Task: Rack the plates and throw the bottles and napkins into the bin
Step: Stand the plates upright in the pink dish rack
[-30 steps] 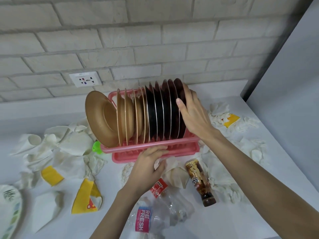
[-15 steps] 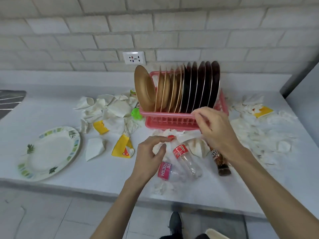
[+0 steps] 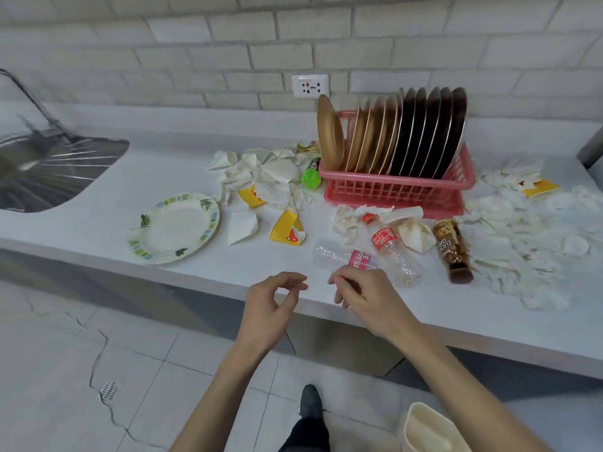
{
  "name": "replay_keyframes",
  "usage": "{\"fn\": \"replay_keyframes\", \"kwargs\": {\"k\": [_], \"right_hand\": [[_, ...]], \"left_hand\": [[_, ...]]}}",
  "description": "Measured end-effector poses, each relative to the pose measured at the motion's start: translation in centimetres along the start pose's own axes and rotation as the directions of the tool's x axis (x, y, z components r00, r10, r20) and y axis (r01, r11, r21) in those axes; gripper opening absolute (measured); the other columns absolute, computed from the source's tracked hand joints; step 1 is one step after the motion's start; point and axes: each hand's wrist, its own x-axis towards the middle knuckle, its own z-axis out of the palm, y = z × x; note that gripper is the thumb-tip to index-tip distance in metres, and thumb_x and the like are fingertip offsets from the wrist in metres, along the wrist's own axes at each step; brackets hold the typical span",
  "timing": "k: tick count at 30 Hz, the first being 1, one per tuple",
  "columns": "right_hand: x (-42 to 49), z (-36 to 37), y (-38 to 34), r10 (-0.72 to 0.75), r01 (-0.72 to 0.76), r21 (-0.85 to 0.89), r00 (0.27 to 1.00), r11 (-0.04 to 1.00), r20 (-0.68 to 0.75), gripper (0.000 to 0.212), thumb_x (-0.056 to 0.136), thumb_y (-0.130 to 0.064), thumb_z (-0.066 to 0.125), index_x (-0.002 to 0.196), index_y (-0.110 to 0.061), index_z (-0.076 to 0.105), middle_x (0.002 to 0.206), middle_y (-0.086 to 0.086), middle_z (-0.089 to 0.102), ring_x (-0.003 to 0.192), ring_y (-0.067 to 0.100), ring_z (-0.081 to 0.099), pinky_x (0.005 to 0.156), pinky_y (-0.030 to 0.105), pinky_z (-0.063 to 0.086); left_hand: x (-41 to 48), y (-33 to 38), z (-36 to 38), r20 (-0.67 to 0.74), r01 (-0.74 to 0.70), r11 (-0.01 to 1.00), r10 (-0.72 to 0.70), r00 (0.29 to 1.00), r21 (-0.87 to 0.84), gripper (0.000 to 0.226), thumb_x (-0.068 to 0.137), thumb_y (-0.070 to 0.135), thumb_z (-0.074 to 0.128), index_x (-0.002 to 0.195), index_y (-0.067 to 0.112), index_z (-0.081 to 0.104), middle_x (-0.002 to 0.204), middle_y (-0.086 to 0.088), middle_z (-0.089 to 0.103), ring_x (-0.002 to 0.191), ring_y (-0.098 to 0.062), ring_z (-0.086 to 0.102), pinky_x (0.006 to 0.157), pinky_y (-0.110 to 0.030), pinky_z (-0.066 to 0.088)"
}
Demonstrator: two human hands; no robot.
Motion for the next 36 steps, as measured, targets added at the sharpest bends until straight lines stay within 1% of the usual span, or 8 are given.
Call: {"fn": "replay_keyframes", "kwargs": {"k": [4,8,11,18,25,27,31,36], "right_hand": [[0.6,3.5,-1.1,0.029,-0.032,0.050,0.998,0.998,0.053,0.022,0.099,-0.018,0.048,0.093,-0.020,0.069,0.068,-0.007,0.067,0.066,0.013,0.065,0.073,0.046,0.054],[2.9,7.4,-3.1,0.047,-0.053,0.056,0.992,0.997,0.114,0.023,0.099,-0.016,0.047,0.091,-0.020,0.068,0.069,-0.004,0.068,0.065,0.014,0.065,0.073,0.044,0.055],[5.5,10.5,-4.6,0.073,-0.085,0.072,0.985,0.994,0.158,0.024,0.100,-0.015,0.047,0.091,-0.019,0.068,0.070,-0.002,0.068,0.063,0.013,0.065,0.072,0.039,0.057],[13.8,18.5,-6.6,0.290,-0.343,0.192,0.922,0.920,0.255,0.017,0.095,-0.011,0.054,0.105,-0.019,0.065,0.079,0.004,0.073,0.070,0.019,0.070,0.071,0.035,0.058],[23.2,24.0,-7.6,0.511,-0.567,0.426,0.823,0.705,0.249,0.034,0.092,-0.011,0.056,0.125,-0.020,0.051,0.100,0.014,0.073,0.084,0.024,0.069,0.073,0.040,0.057],[25.3,25.0,-7.8,0.537,-0.580,0.435,0.811,0.689,0.231,0.034,0.093,-0.013,0.055,0.126,-0.020,0.050,0.101,0.014,0.072,0.087,0.025,0.070,0.077,0.042,0.058],[28.2,26.2,-8.1,0.571,-0.591,0.465,0.796,0.660,0.201,0.032,0.092,-0.016,0.054,0.125,-0.016,0.052,0.107,0.009,0.071,0.079,0.021,0.070,0.072,0.039,0.058],[29.1,27.1,-8.2,0.583,-0.584,0.426,0.799,0.691,0.149,0.028,0.091,-0.006,0.054,0.118,-0.011,0.055,0.111,0.012,0.068,0.076,0.025,0.068,0.062,0.039,0.060]], "left_hand": [[-1.4,-2.0,-3.7,-0.060,0.051,0.999,-0.051,0.997,0.009,0.025,0.091,0.003,0.060,0.101,0.022,0.073,0.088,0.017,0.074,0.096,-0.001,0.065,0.071,-0.008,0.046],[-1.7,-5.1,-7.8,-0.109,0.094,0.995,-0.092,0.990,0.021,0.024,0.091,0.004,0.061,0.101,0.023,0.072,0.089,0.018,0.074,0.098,0.001,0.065,0.081,-0.008,0.044],[-0.8,-7.9,-11.3,-0.138,0.128,0.991,-0.123,0.983,0.029,0.025,0.091,0.003,0.061,0.101,0.024,0.072,0.089,0.018,0.074,0.097,0.003,0.065,0.077,-0.006,0.043],[4.3,-16.3,-19.8,-0.160,0.236,0.963,-0.214,0.964,0.133,0.025,0.092,0.008,0.059,0.108,0.024,0.071,0.104,0.020,0.069,0.099,0.009,0.058,0.075,-0.002,0.039],[13.8,-24.3,-26.8,-0.249,0.308,0.938,-0.264,0.932,0.159,0.044,0.085,0.003,0.065,0.127,0.014,0.061,0.127,-0.002,0.057,0.107,-0.017,0.055,0.083,-0.033,0.049],[17.1,-25.7,-28.6,-0.262,0.317,0.926,-0.260,0.929,0.206,0.048,0.083,0.002,0.064,0.130,0.010,0.058,0.134,-0.009,0.054,0.115,-0.025,0.054,0.095,-0.042,0.050],[23.0,-28.3,-30.7,-0.199,0.424,0.877,-0.384,0.902,0.228,0.058,0.086,0.010,0.065,0.142,0.008,0.048,0.144,-0.014,0.046,0.131,-0.033,0.046,0.108,-0.045,0.039],[25.8,-29.3,-31.2,-0.135,0.532,0.846,-0.523,0.842,0.040,0.049,0.091,0.012,0.061,0.139,0.015,0.053,0.129,-0.010,0.062,0.114,-0.029,0.060,0.101,-0.043,0.049]]}}
